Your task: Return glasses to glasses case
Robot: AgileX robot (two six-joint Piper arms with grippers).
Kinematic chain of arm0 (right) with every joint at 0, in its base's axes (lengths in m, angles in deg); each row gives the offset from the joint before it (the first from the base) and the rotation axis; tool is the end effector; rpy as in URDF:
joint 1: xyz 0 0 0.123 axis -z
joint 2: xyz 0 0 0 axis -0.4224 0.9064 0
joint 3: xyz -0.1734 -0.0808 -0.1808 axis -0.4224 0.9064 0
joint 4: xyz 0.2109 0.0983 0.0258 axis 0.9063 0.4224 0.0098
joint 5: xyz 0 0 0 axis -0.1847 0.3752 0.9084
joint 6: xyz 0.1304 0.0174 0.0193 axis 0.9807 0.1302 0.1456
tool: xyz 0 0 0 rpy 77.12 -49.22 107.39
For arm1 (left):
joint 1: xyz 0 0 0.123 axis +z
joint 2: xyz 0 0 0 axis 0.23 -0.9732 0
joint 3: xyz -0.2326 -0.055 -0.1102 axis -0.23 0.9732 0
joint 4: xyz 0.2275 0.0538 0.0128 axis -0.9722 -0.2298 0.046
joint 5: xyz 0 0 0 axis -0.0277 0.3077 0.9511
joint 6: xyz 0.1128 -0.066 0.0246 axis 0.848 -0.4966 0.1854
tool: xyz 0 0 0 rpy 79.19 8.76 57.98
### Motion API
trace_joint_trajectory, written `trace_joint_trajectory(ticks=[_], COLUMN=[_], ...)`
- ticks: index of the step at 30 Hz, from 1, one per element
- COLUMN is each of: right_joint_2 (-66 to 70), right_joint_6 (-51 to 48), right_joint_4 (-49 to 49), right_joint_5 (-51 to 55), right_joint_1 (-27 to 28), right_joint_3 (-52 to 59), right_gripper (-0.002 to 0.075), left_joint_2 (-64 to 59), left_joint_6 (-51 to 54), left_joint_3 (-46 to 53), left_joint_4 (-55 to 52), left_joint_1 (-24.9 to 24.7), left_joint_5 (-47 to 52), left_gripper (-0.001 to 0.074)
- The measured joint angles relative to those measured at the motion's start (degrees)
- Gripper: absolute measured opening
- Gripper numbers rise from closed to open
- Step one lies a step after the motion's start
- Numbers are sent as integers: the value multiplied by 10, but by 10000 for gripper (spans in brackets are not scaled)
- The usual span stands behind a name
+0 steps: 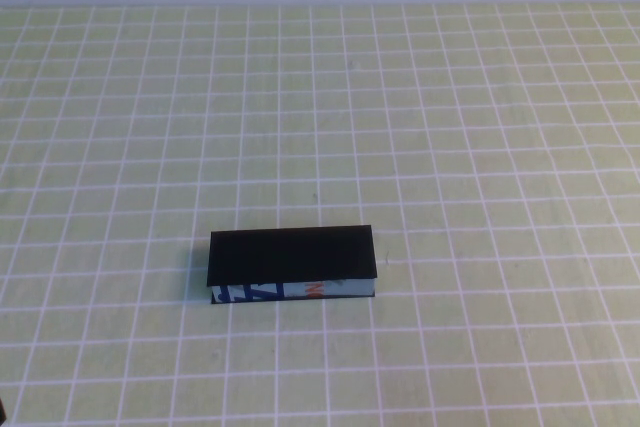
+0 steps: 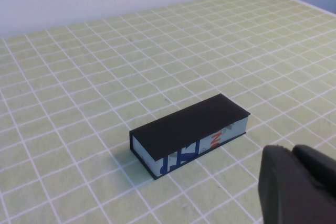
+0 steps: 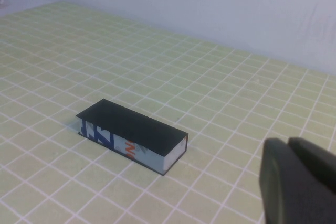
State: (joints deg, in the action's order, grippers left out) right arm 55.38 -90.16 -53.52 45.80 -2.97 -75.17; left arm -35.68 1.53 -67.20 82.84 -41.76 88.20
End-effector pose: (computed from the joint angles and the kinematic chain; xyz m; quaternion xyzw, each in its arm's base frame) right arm 0.0688 0.0504 0.2670 -0.2482 0.6999 0.1589 0.6506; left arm 0.0470 -0.0445 0.2754 0.2259 0.7509 -0.2034 0.5864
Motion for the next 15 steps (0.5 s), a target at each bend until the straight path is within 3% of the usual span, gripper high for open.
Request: trace_joint_trajectory(ticks=[8, 15], right_joint_2=[0, 0], right_joint_6=[0, 0], right_joint_4=[0, 1], right_joint_5=[1, 1], right_joint_1=[0, 0], right_joint_3=[0, 0], right_gripper=[-18, -18], left_joint_2=[0, 18], left_joint_6=[0, 0], left_joint_3=[2, 67], left_joint_4=[0, -11], left_joint_1=[0, 19], left_joint_5=[-2, -101], left_gripper=[-3, -3])
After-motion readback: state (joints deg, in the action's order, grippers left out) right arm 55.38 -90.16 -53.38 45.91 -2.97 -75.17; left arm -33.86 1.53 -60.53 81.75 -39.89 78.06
